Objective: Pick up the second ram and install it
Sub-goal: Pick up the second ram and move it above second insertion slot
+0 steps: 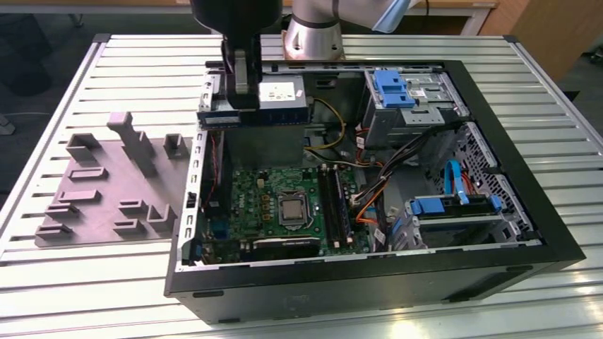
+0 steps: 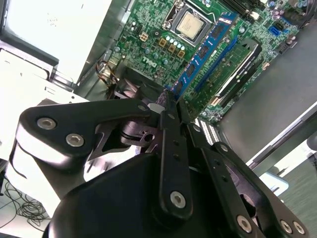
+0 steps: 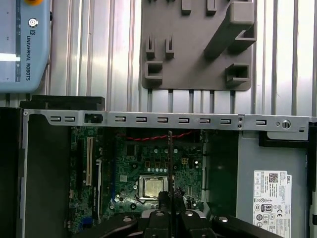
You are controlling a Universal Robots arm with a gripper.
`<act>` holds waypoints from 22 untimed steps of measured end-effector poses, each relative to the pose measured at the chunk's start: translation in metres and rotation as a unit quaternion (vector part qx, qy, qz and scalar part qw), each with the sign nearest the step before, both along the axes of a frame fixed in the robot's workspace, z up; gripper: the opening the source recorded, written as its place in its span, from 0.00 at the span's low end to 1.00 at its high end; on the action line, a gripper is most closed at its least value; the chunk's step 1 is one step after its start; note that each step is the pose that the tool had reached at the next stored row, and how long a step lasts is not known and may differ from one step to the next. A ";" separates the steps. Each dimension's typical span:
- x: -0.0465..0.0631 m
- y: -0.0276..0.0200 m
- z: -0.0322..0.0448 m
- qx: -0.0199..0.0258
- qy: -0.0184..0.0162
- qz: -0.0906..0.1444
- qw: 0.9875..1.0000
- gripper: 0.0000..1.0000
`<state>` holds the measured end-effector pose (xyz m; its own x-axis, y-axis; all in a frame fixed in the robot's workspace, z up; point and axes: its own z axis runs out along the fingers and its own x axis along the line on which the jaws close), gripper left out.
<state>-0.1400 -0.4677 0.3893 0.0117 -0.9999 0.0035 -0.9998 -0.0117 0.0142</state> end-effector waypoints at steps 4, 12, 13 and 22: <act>0.003 0.0000 0.0000 0.000 0.000 0.000 1.000 0.14; 0.009 0.0000 0.0000 0.000 0.000 0.000 1.000 0.14; 0.010 0.0000 0.0000 0.000 0.000 0.000 1.000 0.14; 0.013 0.0000 0.0000 0.000 0.000 0.000 1.000 0.14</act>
<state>-0.1266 -0.4677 0.3893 0.0116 -0.9999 0.0035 -0.9998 -0.0115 0.0142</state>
